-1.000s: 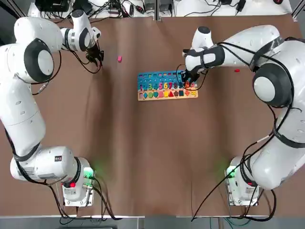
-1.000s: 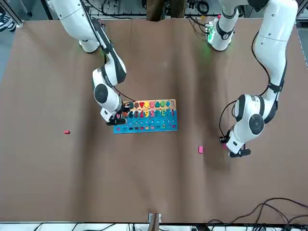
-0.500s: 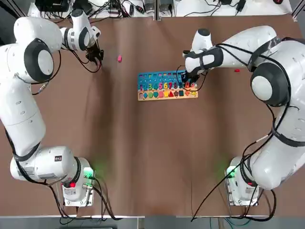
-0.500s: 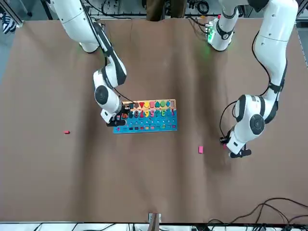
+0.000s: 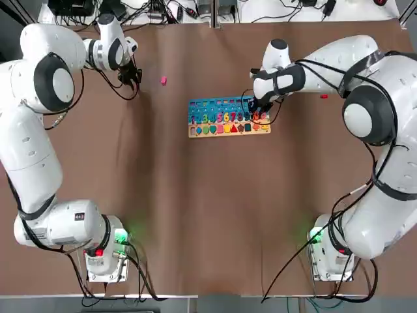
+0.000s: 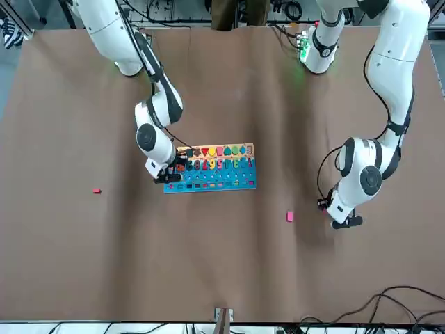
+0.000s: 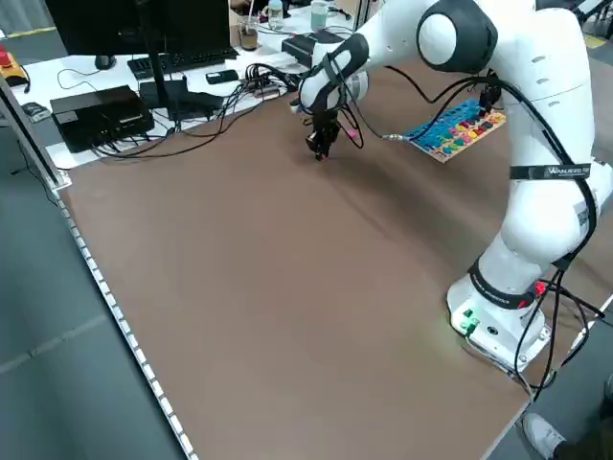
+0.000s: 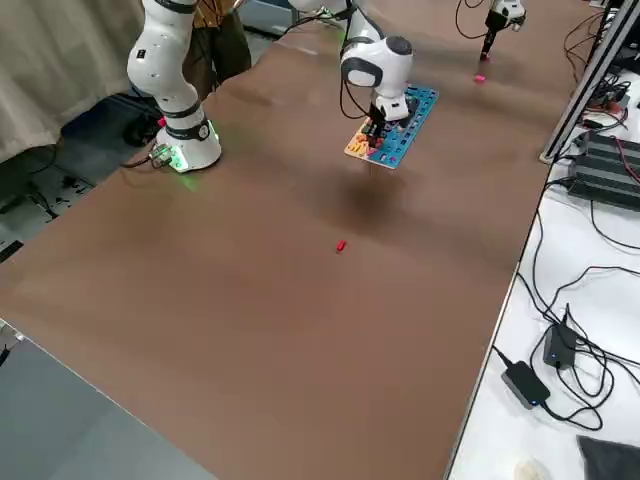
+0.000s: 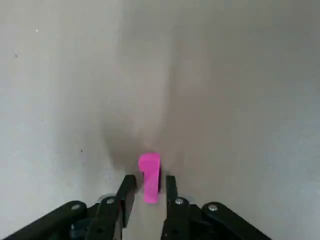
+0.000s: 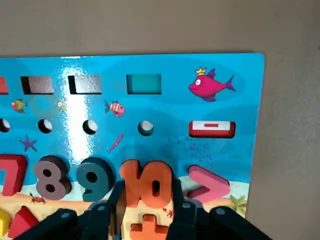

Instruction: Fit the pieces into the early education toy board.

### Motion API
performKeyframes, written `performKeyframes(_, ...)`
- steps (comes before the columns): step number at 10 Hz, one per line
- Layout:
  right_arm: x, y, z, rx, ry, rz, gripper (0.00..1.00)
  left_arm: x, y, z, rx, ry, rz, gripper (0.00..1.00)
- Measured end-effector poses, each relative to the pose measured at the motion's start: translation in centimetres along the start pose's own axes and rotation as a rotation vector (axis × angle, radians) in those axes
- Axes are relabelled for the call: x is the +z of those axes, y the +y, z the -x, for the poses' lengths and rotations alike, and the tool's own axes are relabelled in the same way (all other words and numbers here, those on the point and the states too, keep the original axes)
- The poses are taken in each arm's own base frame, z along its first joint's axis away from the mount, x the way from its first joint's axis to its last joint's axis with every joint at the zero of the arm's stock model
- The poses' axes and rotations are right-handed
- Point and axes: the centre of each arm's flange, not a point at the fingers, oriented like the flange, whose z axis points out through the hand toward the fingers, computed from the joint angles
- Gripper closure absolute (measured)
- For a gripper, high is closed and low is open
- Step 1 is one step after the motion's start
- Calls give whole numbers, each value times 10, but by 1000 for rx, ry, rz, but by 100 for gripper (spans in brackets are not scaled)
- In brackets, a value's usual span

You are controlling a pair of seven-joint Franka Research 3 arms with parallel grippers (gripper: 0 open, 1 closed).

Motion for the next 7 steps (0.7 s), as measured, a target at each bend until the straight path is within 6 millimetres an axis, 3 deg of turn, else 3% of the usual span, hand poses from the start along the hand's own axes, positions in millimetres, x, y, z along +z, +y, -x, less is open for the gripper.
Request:
performKeyframes(2,0,0,0,0,0,0,59,1,0,0,-3,1,0,72)
performKeyframes(4,0,0,0,0,0,0,59,0,-1,-1,-12,2,0,85)
performKeyframes(7,0,0,0,0,0,0,59,-4,0,-2,-32,10,1,86)
